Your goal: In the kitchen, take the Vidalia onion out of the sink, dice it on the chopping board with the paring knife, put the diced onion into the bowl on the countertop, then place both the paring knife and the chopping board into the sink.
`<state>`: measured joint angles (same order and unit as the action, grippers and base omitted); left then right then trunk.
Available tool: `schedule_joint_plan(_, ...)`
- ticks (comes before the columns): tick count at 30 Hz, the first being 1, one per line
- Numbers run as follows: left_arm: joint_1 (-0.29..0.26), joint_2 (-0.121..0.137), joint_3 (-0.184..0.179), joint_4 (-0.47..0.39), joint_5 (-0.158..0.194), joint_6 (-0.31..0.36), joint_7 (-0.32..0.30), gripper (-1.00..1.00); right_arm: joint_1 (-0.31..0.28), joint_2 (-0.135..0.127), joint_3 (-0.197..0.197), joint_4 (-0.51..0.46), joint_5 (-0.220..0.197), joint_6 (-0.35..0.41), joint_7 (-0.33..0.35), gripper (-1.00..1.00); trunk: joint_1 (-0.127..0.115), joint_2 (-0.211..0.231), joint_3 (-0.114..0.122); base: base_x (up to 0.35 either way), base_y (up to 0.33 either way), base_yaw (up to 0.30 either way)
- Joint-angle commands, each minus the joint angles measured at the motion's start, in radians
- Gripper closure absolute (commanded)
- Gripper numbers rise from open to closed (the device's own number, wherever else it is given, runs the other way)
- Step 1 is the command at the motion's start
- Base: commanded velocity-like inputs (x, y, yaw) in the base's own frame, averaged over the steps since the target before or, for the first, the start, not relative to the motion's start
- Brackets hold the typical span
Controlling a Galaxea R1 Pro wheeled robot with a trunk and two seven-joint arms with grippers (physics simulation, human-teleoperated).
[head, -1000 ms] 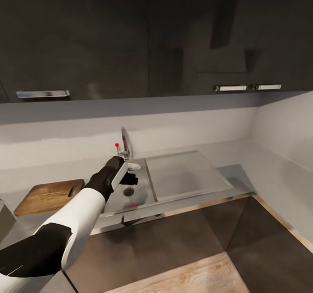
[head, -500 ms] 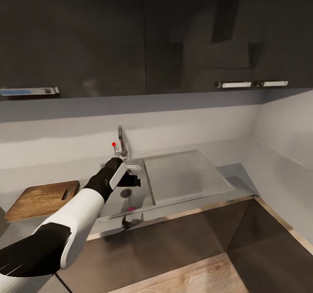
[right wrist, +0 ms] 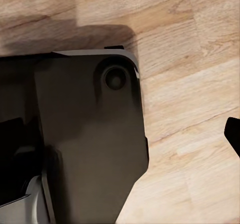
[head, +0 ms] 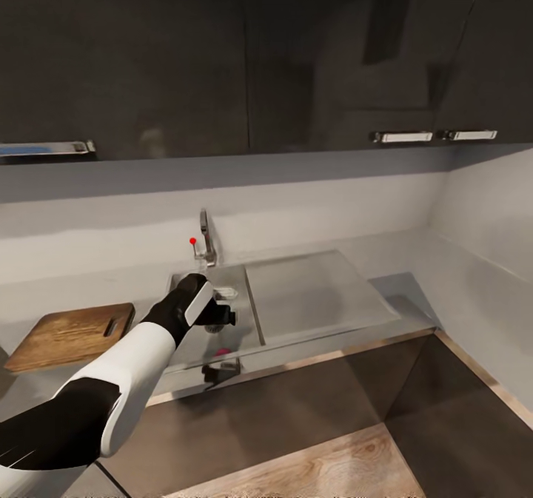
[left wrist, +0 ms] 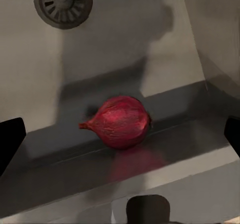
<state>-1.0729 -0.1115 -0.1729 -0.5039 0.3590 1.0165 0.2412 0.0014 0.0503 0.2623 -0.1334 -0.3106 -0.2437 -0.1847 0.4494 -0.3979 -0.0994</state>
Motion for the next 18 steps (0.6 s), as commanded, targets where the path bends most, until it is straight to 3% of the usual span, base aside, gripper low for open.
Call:
schedule_joint_plan(1, -0.001, 0.001, -0.004, 0.001, 0.011, 0.002, 0.009, -1.00, 0.000, -0.001, 0.009, -0.002, -0.009, -0.002, -0.005, -1.00, 0.001, -0.002, -0.003, 0.000, 0.000, 0.000)
schedule_joint_plan(10, -0.001, 0.004, -0.004, 0.005, 0.011, 0.000, 0.010, -1.00, 0.000, -0.001, 0.014, -0.002, -0.005, 0.008, 0.003, -1.00, 0.001, -0.002, -0.006, 0.000, 0.000, 0.000)
schedule_joint_plan(13, -0.001, 0.004, -0.004, 0.005, 0.011, -0.001, 0.010, -1.00, 0.000, -0.002, 0.014, -0.002, -0.004, 0.050, 0.035, -1.00, 0.001, -0.002, -0.006, 0.000, 0.000, 0.000)
schedule_joint_plan(14, -0.001, 0.004, -0.004, 0.005, 0.011, -0.001, 0.010, -1.00, 0.000, -0.003, 0.014, -0.002, -0.003, 0.106, 0.086, -1.00, 0.001, -0.002, -0.006, 0.000, 0.000, 0.000)
schedule_joint_plan(18, -0.001, 0.004, -0.005, 0.005, 0.011, -0.001, 0.010, -1.00, 0.000, -0.004, 0.014, -0.002, -0.002, 0.134, 0.110, -1.00, 0.001, -0.002, -0.006, 0.000, 0.000, 0.000)
